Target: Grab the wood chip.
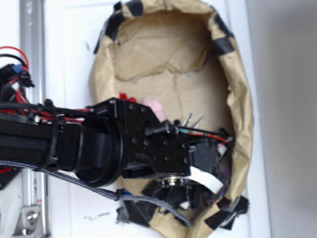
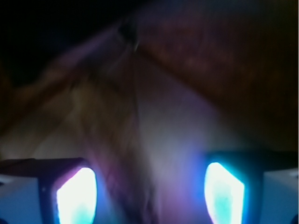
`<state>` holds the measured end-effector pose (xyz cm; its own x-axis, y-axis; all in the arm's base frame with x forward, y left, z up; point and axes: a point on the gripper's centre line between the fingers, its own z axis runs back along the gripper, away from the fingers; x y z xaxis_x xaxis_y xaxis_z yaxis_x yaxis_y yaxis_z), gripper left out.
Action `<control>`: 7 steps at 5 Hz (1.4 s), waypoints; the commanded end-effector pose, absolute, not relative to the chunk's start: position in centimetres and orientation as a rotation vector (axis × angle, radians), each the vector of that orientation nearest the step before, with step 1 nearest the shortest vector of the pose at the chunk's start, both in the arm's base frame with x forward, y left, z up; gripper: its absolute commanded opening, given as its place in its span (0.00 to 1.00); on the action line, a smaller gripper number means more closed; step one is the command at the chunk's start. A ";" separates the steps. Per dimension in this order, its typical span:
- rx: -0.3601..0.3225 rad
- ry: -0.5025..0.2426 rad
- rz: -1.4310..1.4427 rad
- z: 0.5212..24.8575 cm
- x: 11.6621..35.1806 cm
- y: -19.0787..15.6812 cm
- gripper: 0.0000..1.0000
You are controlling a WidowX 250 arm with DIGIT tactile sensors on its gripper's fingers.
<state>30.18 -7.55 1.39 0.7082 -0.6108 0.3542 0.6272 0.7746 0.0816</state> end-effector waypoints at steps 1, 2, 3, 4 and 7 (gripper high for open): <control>-0.054 -0.346 -0.658 -0.2 30.6 -8.0 0.00; -0.042 -0.355 -0.552 0.8 31.1 -6.4 0.00; -0.031 -0.336 -0.369 2.7 31.3 -3.6 0.00; 0.023 -0.323 -0.195 4.8 30.8 -1.0 0.00; -0.074 -0.046 0.132 14.5 29.6 2.0 0.00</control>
<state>29.03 2.45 12.91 0.9904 0.1374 -0.0140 -0.1380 0.9877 -0.0734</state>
